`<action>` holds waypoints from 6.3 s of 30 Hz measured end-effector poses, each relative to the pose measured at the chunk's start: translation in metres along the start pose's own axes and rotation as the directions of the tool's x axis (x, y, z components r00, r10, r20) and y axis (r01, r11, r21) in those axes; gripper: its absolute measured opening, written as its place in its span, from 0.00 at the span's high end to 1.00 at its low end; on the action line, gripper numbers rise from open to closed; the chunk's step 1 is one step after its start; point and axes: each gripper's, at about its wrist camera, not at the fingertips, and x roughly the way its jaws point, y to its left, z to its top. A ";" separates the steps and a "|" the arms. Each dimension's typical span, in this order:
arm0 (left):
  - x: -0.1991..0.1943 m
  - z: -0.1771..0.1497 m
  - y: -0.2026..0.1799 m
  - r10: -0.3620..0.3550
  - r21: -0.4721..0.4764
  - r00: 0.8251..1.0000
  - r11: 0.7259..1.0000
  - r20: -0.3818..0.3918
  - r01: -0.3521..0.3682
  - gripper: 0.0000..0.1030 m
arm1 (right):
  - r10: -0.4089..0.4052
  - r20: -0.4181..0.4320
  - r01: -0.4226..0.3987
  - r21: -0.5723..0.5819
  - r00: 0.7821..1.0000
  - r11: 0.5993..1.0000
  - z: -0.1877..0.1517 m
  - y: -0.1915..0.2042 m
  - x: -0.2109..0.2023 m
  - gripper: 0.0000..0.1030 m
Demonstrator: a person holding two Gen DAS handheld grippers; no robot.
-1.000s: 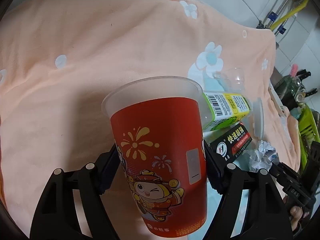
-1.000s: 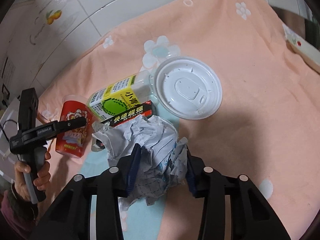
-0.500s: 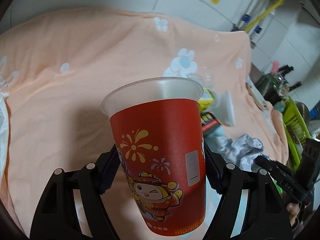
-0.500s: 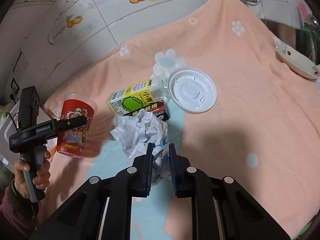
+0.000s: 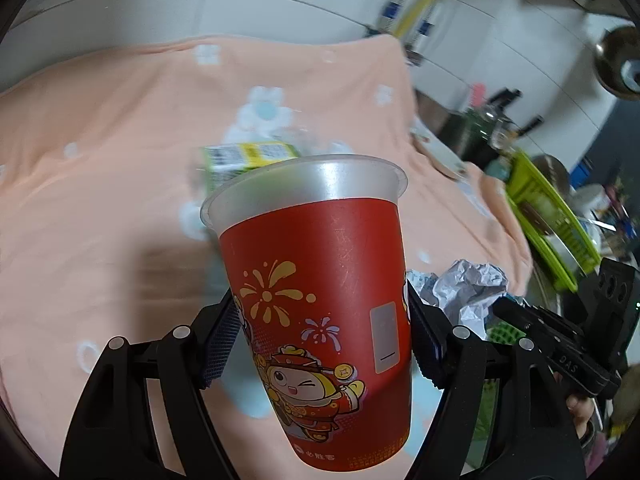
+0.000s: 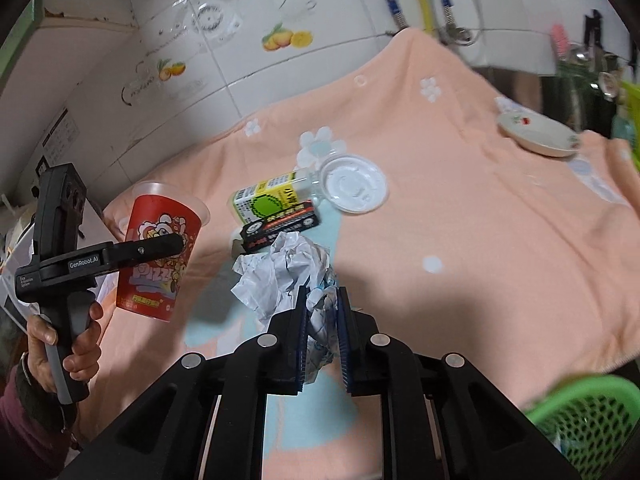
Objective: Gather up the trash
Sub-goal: 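Carry both items to the green basket while the right tool releases the crumpled paper, then open the left tool over the green basket to drop the red cup, then move both tools back over the towel toward the remaining trash, then grasp the white plastic lid with the right tool while the left tool reaches the green-yellow bottle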
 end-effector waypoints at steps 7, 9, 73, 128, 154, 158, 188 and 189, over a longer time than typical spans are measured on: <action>0.004 -0.018 -0.051 -0.077 0.075 0.997 0.994 -0.026 0.079 0.29 | -0.099 0.050 0.096 0.046 0.994 0.994 -0.027 -0.027 -0.057 0.87; 0.007 -0.025 -0.069 -0.103 0.102 0.994 0.989 -0.043 0.107 0.29 | -0.135 0.060 0.131 0.065 0.989 0.989 -0.038 -0.038 -0.075 0.87; 0.176 -0.185 -0.344 -0.197 0.322 0.807 0.845 -0.556 0.428 0.22 | -0.566 0.072 0.491 0.417 0.821 0.765 -0.191 -0.179 -0.251 0.35; 0.072 0.019 0.029 0.141 0.112 0.987 0.985 -0.081 -0.131 0.22 | -0.028 -0.070 0.026 -0.032 0.997 0.999 0.034 -0.043 0.041 0.17; 0.118 0.053 0.048 0.124 0.282 0.987 0.955 -0.099 -0.092 0.22 | 0.075 -0.241 -0.095 -0.074 0.968 0.993 0.115 -0.045 0.209 0.10; 0.126 0.055 0.043 0.116 0.316 0.988 0.946 -0.106 -0.077 0.22 | 0.088 -0.252 -0.108 -0.067 0.964 0.992 0.120 -0.047 0.218 0.10; 0.156 0.067 0.030 0.103 0.460 0.981 0.888 -0.162 -0.017 0.22 | 0.075 -0.256 -0.103 -0.099 0.964 0.990 0.131 -0.041 0.228 0.12; 0.159 0.067 0.029 0.103 0.465 0.980 0.885 -0.170 -0.012 0.22 | 0.073 -0.251 -0.102 -0.105 0.965 0.989 0.130 -0.042 0.224 0.12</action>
